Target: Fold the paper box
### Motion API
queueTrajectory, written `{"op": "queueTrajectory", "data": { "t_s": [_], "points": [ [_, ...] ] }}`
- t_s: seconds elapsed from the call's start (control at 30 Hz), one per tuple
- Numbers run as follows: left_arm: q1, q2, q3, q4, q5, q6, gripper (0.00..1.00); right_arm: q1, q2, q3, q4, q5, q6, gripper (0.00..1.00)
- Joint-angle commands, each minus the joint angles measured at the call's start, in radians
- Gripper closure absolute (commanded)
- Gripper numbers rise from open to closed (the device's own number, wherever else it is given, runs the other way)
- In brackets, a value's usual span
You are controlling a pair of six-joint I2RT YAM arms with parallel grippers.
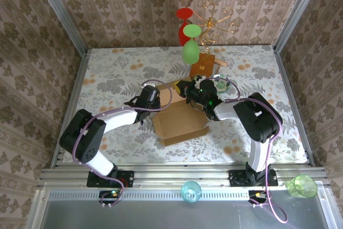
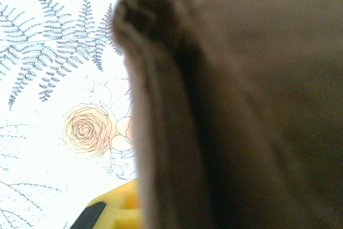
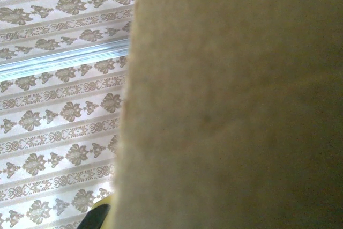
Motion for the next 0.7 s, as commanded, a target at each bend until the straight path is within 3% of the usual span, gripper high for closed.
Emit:
{"op": "queueTrajectory", "data": {
  "t_s": [0.0,0.13,0.4,0.67],
  "points": [
    [-0.004,0.05,0.022,-0.079,-0.025,-0.044,1.0,0.022,0.022,-0.013,-0.034,-0.034,0.016,1.0],
    [-0.009,0.058,0.055,-0.166,-0.092,-0.082,1.0,0.028,0.01,-0.02,-0.032,-0.008,0.029,1.0],
    [-0.008,0.059,0.072,-0.21,-0.118,-0.089,1.0,0.031,-0.036,-0.024,-0.098,0.049,0.029,1.0],
    [-0.003,0.021,0.075,-0.232,-0.143,-0.021,1.0,0.007,-0.195,-0.065,-0.266,0.144,-0.051,0.58]
  ]
}}
